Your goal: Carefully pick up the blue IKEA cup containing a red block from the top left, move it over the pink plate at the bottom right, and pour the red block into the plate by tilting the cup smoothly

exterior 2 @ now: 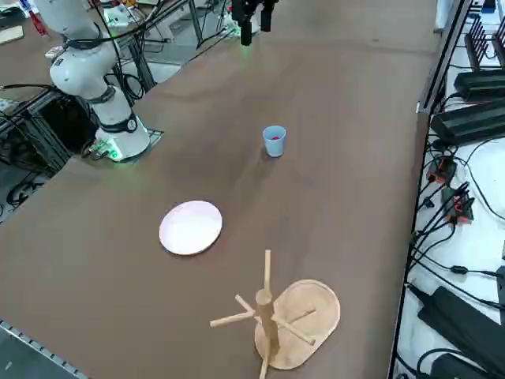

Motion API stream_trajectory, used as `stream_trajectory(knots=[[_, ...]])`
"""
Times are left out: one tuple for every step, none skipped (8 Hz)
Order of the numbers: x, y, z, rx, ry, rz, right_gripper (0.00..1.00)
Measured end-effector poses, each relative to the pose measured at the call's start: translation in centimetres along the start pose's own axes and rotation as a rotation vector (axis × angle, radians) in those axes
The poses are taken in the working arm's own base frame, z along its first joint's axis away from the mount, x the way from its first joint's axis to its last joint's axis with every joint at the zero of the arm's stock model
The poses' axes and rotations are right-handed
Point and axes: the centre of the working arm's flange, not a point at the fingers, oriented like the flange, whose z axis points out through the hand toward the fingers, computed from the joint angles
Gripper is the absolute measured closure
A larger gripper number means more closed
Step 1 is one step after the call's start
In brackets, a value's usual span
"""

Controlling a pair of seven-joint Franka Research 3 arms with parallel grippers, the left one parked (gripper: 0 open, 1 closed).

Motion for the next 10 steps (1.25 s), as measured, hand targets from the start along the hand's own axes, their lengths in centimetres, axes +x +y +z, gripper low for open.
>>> stream_trajectory(knots=[[0.0, 0.0, 0.0, 0.0, -0.001, 0.0, 0.0], [-0.1, 0.0, 0.0, -0.002, -0.005, 0.0, 0.0], [-0.1, 0.0, 0.0, -0.002, -0.007, 0.0, 0.0], [-0.3, 0.1, -0.3, -0.002, -0.005, 0.001, 0.0], [-0.4, 0.4, -0.5, 0.0, -0.002, 0.004, 0.0], [-0.5, 0.5, -0.7, 0.001, 0.0, 0.006, 0.0], [-0.5, 0.3, -0.7, 0.002, -0.001, 0.003, 0.0], [-0.6, 0.1, -0.5, 0.005, -0.007, 0.0, 0.0], [-0.5, -0.2, -0.1, 0.01, -0.008, -0.004, 0.0], [-0.2, -0.8, 0.7, 0.013, -0.004, -0.009, 0.0]])
